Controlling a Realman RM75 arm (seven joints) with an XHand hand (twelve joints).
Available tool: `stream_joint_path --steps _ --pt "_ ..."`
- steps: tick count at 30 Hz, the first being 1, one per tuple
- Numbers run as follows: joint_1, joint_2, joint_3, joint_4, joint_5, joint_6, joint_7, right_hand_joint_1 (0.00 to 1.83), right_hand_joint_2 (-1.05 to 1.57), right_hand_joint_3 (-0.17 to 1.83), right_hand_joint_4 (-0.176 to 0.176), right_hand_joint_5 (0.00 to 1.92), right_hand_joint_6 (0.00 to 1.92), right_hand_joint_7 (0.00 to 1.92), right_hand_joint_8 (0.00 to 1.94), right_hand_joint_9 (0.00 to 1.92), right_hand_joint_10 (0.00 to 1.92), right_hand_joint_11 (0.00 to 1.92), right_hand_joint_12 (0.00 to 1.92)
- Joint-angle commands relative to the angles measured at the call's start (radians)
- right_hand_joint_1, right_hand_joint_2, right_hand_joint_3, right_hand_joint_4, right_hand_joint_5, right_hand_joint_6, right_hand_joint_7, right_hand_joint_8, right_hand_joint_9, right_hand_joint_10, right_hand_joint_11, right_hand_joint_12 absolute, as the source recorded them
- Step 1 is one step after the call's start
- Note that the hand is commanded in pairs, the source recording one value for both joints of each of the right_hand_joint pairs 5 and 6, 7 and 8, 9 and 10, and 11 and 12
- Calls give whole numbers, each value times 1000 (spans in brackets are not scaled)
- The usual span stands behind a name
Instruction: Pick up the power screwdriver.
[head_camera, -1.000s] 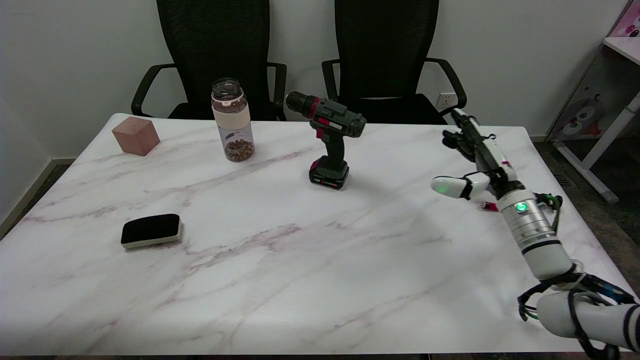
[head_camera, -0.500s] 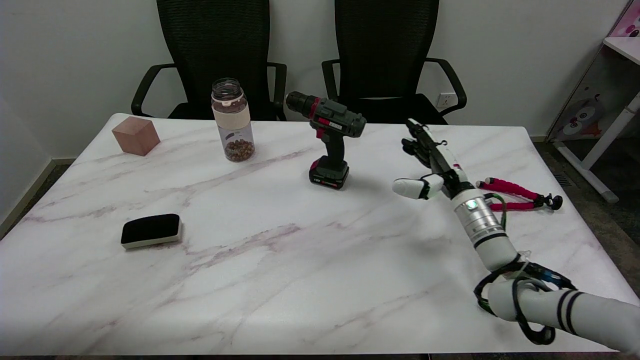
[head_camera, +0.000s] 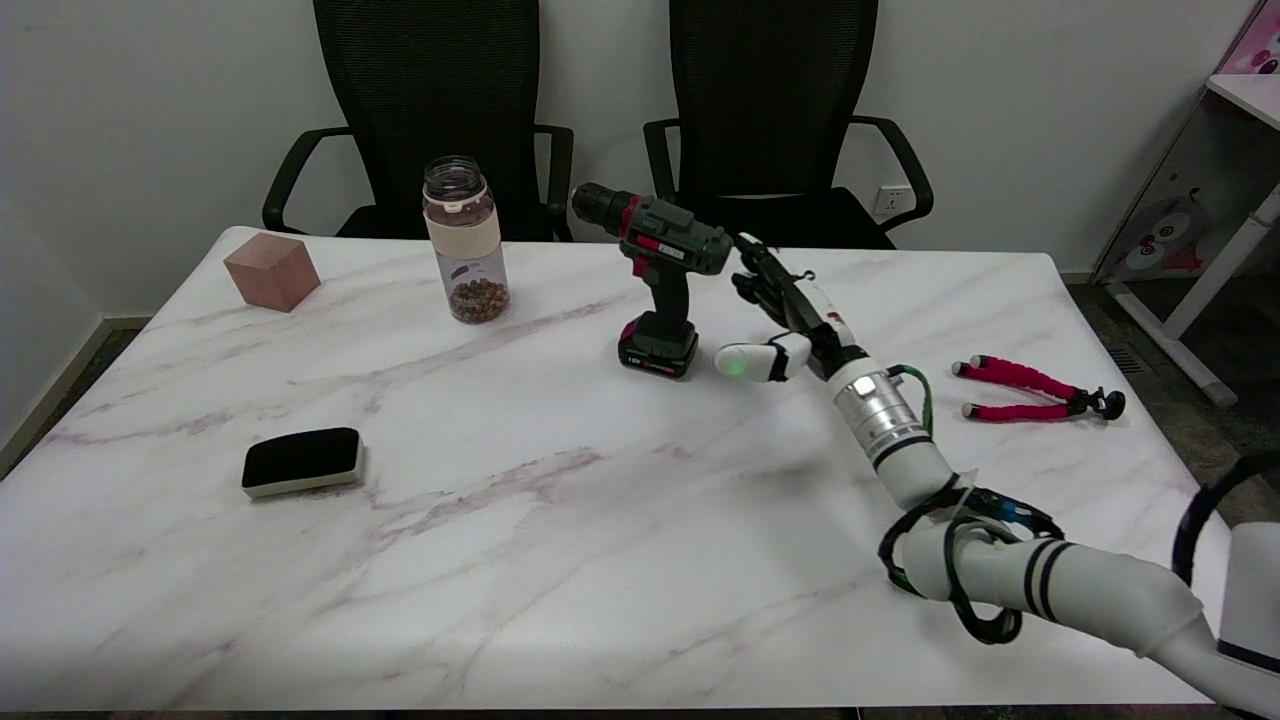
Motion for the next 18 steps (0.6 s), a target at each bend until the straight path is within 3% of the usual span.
stream_joint_path --steps 1,18 --pt "175 -138 -65 153 -10 -147 21 904 -392 688 79 111 111 111 111 227 227 198 198" --pt "298 -250 -93 348 -10 -243 21 899 -508 710 134 137 137 137 137 183 183 91 91"
